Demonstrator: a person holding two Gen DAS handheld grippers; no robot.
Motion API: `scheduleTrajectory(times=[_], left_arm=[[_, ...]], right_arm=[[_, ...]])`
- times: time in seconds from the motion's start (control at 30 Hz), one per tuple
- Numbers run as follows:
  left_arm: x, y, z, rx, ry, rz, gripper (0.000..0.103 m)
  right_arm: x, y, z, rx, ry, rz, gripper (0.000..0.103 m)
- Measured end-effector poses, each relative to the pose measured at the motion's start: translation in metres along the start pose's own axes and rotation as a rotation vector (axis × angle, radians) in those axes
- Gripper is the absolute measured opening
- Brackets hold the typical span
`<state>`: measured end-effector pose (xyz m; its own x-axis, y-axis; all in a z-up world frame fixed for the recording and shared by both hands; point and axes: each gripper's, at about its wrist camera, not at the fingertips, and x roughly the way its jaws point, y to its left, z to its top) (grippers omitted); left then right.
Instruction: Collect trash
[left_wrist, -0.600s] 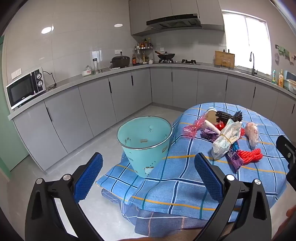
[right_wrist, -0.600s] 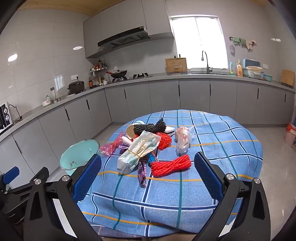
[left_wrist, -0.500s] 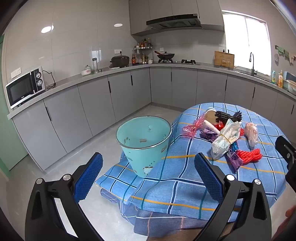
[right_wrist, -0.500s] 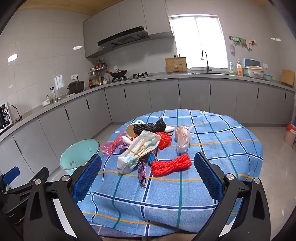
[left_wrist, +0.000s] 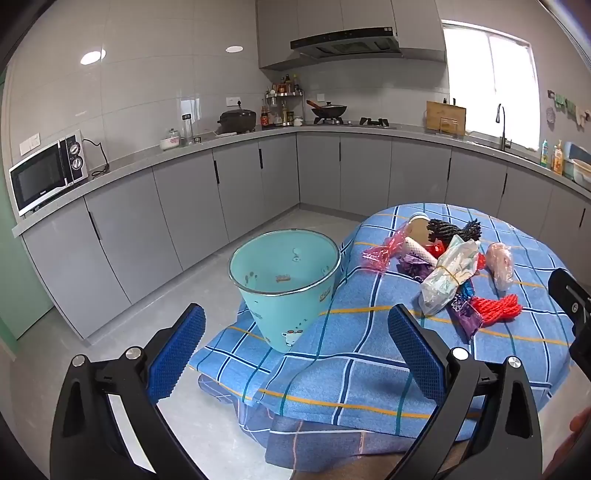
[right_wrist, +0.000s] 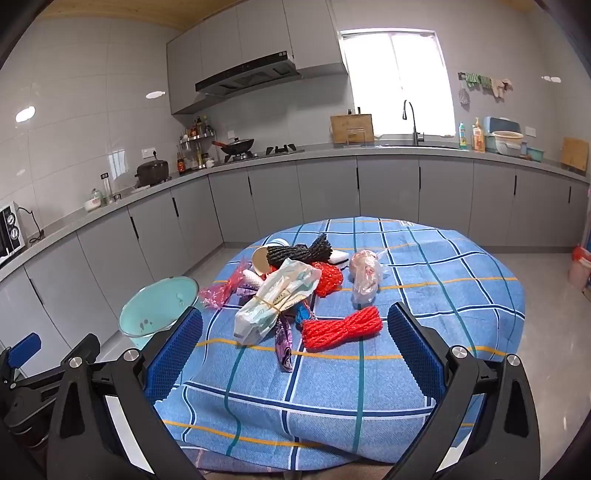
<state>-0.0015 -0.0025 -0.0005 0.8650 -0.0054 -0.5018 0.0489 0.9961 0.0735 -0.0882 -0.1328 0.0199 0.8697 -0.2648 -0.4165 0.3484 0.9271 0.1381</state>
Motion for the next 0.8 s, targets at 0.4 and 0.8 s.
scheduleTrajectory(times=[0.4,0.8], left_arm=[[0.0036,-0.0003,-0.0025,0.016,0.004,0.002,0.097],[0.0055,-0.0012,-0.0026,0.016,0.014,-0.004,0.097]], right_arm=[[0.0035,-0.0015,0.0024,0.004,0.013,-0.001,0.099],[0.0035,-0.0016,0.0027,0.004,0.019,-0.001,0.099]])
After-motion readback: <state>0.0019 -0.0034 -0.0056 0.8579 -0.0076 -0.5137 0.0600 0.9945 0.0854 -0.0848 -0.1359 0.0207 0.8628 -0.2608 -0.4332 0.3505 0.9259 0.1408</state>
